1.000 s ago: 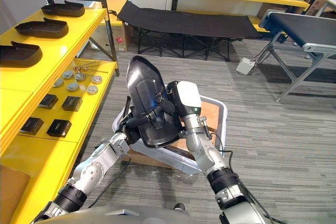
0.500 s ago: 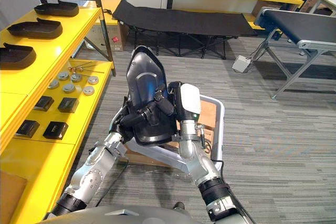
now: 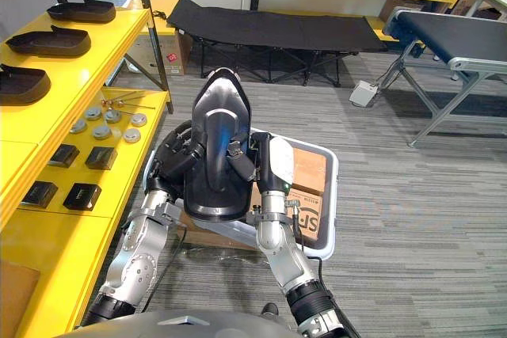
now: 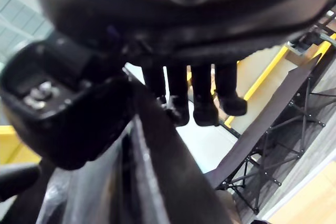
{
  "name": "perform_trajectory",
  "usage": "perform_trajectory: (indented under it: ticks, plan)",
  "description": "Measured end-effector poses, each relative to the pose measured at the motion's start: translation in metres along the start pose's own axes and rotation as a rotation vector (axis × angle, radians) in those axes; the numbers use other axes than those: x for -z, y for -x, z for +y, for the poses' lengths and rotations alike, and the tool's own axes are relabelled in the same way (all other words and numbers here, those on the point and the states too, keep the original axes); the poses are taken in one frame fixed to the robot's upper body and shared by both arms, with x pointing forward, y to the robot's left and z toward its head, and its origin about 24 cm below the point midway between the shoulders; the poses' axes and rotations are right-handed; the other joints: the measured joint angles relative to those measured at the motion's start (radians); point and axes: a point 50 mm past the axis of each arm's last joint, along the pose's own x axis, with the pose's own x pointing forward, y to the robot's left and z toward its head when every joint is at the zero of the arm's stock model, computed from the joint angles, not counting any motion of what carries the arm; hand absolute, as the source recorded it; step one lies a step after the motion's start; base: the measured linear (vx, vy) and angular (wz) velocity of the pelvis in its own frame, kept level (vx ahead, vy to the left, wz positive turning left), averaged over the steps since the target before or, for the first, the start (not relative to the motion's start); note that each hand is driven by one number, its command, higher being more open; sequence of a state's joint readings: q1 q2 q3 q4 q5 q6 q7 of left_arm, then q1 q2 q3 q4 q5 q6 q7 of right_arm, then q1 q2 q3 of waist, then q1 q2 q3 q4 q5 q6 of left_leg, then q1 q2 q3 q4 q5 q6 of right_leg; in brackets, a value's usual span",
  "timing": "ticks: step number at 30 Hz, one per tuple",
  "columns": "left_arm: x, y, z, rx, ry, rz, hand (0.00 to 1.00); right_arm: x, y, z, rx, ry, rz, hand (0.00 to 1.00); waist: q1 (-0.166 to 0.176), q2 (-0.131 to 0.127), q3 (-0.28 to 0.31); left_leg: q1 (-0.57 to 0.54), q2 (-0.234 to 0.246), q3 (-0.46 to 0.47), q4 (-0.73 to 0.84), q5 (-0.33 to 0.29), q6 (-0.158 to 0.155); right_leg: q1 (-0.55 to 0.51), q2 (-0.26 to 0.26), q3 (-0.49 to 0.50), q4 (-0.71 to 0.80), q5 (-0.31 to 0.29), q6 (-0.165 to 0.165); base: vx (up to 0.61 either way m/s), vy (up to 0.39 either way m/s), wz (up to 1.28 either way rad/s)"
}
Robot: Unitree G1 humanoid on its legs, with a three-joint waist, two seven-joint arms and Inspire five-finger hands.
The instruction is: Walk over and take three plastic housings, then place them on the shelf
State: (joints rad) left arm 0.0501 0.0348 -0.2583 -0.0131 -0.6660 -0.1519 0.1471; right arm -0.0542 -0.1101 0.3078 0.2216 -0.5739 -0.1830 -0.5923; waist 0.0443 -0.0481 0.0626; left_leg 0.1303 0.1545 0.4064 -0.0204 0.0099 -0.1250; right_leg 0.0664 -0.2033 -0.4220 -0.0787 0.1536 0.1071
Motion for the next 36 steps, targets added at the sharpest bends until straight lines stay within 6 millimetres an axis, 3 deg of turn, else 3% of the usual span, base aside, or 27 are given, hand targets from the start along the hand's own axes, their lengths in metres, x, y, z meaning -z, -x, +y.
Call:
perform_trajectory:
  ticks: [8, 9, 16, 17, 23, 29, 36]
  plan:
    - [-0.01, -0.001, -0.006, 0.106, 0.034, -0.019, 0.0, -0.012, -0.003, -0.005, 0.049, -0.022, -0.055, 0.0, -0.017, 0.002, 0.001, 0.001, 0.0, 0.008, 0.003, -0.005, 0.0, -0.004, 0.0, 0.006, 0.0, 0.0, 0.0, 0.0, 0.007, -0.02]
    - [-0.013, -0.001, -0.007, 0.12, 0.033, -0.016, 1.0, -0.014, -0.003, -0.007, 0.055, -0.024, -0.063, 0.0, -0.017, 0.003, 0.002, 0.001, 0.0, 0.01, 0.005, -0.007, 0.0, -0.004, 0.0, 0.007, 0.0, 0.0, 0.0, 0.0, 0.0, -0.06]
    - [-0.01, 0.001, -0.017, 0.271, 0.119, 0.108, 1.0, -0.007, -0.004, -0.015, 0.032, -0.012, -0.063, 0.0, -0.018, 0.006, 0.001, 0.001, 0.0, 0.018, 0.019, -0.02, 0.0, -0.004, -0.003, 0.013, 0.0, 0.0, 0.0, 0.0, 0.005, -0.03]
    - [-0.009, 0.001, -0.017, 0.285, 0.116, 0.121, 0.0, -0.006, -0.004, -0.015, 0.023, -0.011, -0.063, 0.0, -0.02, 0.008, 0.002, 0.001, 0.0, 0.019, 0.019, -0.02, 0.0, -0.005, -0.003, 0.013, 0.0, 0.0, 0.0, 0.0, 0.0, 0.0]
    - [-0.005, 0.002, -0.014, 0.295, 0.079, 0.171, 0.0, -0.005, -0.004, -0.016, 0.002, 0.007, -0.074, 0.0, -0.021, 0.021, -0.001, -0.002, 0.001, 0.021, 0.029, -0.026, 0.001, -0.006, -0.003, 0.014, 0.0, 0.0, 0.0, 0.0, 0.0, 0.0]
    - [0.002, 0.002, 0.002, 0.214, 0.0, 0.215, 0.0, -0.008, -0.006, -0.018, 0.023, 0.028, -0.107, 0.0, -0.021, 0.029, -0.005, -0.012, 0.005, 0.02, 0.049, -0.037, 0.002, -0.007, -0.004, 0.015, 0.0, 0.001, 0.0, 0.0, 0.0, 0.0]
    - [0.004, 0.003, 0.001, 0.226, -0.032, 0.225, 0.0, -0.006, -0.007, -0.021, 0.013, 0.049, -0.107, 0.0, -0.02, 0.032, -0.005, -0.02, 0.008, 0.02, 0.072, -0.05, 0.002, -0.008, -0.004, 0.018, 0.0, 0.001, 0.001, 0.0, 0.0, 0.0]
